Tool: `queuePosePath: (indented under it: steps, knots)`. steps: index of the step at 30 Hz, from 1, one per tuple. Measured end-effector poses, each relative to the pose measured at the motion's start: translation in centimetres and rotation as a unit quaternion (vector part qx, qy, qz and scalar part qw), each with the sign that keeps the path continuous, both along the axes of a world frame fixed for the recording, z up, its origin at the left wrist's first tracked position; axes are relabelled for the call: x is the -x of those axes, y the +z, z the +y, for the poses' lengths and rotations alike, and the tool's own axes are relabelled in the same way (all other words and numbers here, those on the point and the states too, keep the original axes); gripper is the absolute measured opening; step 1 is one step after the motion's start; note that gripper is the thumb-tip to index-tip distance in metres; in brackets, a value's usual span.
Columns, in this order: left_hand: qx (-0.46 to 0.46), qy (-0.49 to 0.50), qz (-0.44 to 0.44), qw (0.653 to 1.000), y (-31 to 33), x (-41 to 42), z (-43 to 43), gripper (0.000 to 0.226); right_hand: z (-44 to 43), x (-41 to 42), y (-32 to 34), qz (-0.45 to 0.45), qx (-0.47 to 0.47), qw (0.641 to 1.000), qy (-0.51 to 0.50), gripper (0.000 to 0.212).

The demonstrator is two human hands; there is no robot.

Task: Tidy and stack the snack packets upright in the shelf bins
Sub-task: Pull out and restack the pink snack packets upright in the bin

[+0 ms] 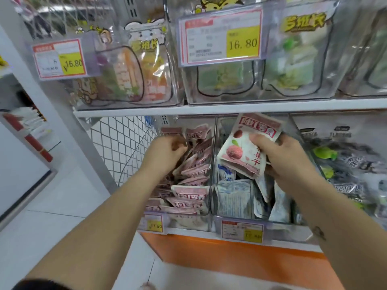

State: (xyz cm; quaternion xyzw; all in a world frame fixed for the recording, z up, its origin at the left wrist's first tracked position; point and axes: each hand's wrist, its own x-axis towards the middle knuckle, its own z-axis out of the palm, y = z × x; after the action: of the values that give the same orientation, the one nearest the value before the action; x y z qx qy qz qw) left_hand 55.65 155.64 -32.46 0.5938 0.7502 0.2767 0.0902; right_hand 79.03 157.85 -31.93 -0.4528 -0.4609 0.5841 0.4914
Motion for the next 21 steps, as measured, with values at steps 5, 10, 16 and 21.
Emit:
queuePosePath:
  steps: [5,10,16,21]
  knots:
    - [0.08,-0.043,0.125,0.988,-1.2,0.3,3.9,0.026,0.6,-0.3,0.0,0.015,-0.016,1.0,-0.004,0.006]
    - [0.197,-0.106,0.111,0.968,-0.3,-0.2,5.5,0.02,1.1,0.0,-0.3,0.012,-0.014,1.0,-0.004,0.018]
    - [0.266,-0.101,0.165,0.944,0.1,1.0,5.7,0.011,1.2,0.6,-0.3,0.011,-0.013,1.0,0.009,0.027]
    - [0.183,-0.074,0.138,0.971,-0.4,1.6,5.4,0.034,1.0,1.0,-0.2,0.023,-0.014,1.0,0.014,0.024]
